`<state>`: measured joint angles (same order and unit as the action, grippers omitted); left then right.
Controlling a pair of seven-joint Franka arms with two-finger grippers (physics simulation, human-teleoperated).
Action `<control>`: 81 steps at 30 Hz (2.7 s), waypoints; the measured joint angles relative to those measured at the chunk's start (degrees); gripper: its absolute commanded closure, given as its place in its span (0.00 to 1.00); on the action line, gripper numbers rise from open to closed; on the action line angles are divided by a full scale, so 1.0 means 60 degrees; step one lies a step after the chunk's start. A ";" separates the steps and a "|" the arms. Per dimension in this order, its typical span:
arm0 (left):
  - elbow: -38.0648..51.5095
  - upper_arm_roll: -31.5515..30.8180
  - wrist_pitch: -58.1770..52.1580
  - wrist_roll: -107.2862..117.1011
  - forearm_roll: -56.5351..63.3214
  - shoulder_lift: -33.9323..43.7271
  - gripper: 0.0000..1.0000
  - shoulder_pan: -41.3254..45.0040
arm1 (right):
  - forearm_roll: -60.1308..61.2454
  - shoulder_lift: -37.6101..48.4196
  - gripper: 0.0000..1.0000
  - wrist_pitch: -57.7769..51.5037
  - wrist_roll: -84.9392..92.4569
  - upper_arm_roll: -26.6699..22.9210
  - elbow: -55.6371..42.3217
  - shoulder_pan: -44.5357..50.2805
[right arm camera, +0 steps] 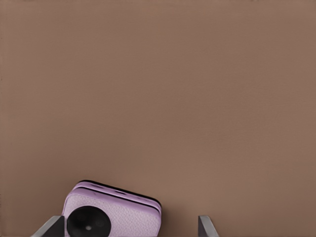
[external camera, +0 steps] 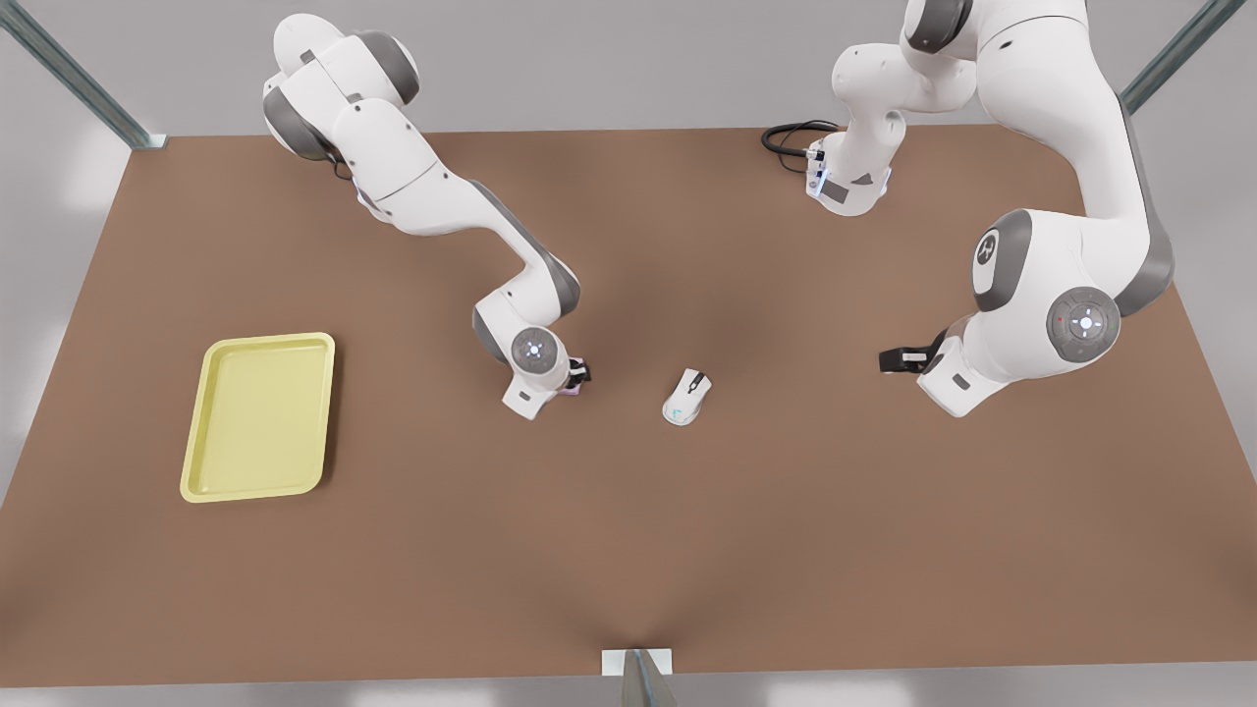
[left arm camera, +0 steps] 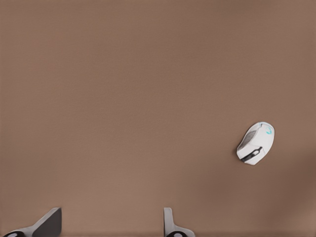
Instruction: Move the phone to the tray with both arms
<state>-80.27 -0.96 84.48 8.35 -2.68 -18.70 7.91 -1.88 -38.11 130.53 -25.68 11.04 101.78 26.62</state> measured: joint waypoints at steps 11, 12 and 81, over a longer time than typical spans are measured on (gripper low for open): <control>0.0000 0.0000 0.0002 -0.0100 -0.0032 -0.0054 0.00 0.0000 | 0.0048 -0.0075 0.00 0.0425 0.0620 0.0096 -0.0014 0.0119; 0.0000 0.0000 0.0002 -0.0106 -0.0033 -0.0057 0.00 0.0000 | 0.0052 -0.0063 0.00 0.0433 0.0642 0.0095 0.0001 0.0115; 0.0235 0.0029 0.0218 -0.0262 0.0073 0.0688 0.00 0.0000 | 0.0022 -0.0175 0.25 0.0588 -0.0675 0.0035 0.0363 0.0372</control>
<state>-78.86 -0.79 85.79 6.77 -2.23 -14.57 7.91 -1.75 -39.17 134.05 -29.73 11.25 103.95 28.85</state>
